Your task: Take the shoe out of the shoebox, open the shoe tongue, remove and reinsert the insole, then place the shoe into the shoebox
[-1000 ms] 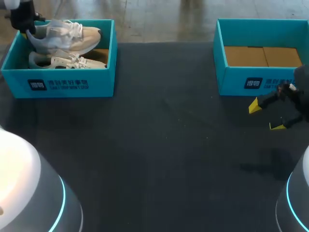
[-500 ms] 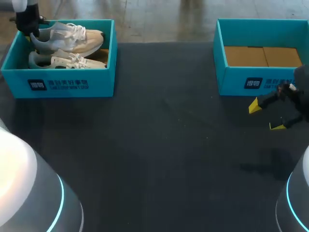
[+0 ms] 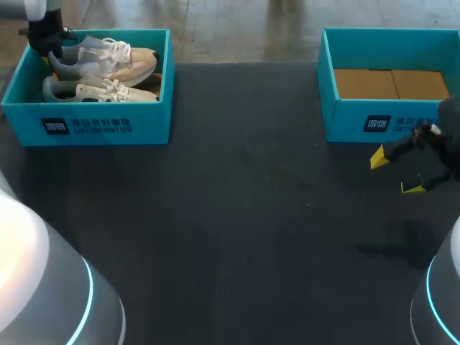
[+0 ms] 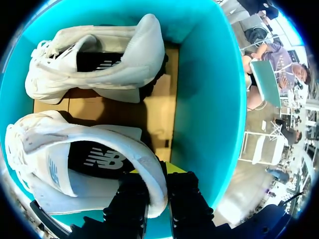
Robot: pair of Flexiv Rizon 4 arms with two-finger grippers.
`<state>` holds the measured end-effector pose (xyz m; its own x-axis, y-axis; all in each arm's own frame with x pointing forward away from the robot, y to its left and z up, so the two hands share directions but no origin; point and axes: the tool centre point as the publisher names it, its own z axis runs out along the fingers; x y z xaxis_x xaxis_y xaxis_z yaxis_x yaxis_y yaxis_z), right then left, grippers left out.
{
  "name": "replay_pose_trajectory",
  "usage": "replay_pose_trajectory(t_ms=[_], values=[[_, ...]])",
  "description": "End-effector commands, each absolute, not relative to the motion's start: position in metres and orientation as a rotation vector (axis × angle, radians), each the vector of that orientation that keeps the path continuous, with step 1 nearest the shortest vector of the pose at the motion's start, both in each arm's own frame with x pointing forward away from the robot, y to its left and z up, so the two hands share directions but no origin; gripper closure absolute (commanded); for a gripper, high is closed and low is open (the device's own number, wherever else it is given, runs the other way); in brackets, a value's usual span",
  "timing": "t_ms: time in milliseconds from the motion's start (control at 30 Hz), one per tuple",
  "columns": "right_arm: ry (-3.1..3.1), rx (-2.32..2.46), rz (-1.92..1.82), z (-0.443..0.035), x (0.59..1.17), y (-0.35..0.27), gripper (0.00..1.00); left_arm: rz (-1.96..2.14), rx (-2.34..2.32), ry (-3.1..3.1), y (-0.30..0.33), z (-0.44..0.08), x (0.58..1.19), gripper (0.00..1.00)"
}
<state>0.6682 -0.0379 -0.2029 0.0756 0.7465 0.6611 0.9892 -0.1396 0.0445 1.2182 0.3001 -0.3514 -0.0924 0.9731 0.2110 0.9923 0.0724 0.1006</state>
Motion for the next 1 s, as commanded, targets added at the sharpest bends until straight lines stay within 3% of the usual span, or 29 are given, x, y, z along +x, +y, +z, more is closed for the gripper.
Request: replay_pose_trajectory(t_ms=[33, 533, 567, 633, 800, 867, 1000], values=[[-1.717, -1.945, -0.775, -0.2034, 0.6678, -0.0369, 0.0, -0.325, -2.058, -2.229, 0.3012, -0.3517, 1.2215, 1.0], [-1.717, -1.945, -0.775, -0.2034, 0.6678, -0.0369, 0.0, -0.318, -2.047, -2.203, 0.2988, -0.3589, 1.2203, 1.0], [-1.717, -1.945, -0.775, -0.2034, 0.6678, -0.0369, 0.0, -0.317, -2.046, -2.203, 0.2987, -0.3593, 1.2203, 0.96], [-1.717, -1.945, -0.775, -0.2034, 0.6678, -0.0369, 0.0, -0.315, -2.043, -2.204, 0.2988, -0.3601, 1.2204, 0.61], [-1.717, -1.945, -0.775, -0.2034, 0.6678, -0.0369, 0.0, -0.312, -2.032, -2.22, 0.2996, -0.3601, 1.2198, 0.09], [-1.717, -1.945, -0.775, -0.2034, 0.6678, -0.0369, 0.0, -0.311, -2.031, -2.225, 0.3004, -0.3588, 1.2188, 0.0], [-1.717, -1.945, -0.775, -0.2034, 0.6678, -0.0369, 0.0, -0.305, -2.034, -2.235, 0.301, -0.3557, 1.2173, 0.0]])
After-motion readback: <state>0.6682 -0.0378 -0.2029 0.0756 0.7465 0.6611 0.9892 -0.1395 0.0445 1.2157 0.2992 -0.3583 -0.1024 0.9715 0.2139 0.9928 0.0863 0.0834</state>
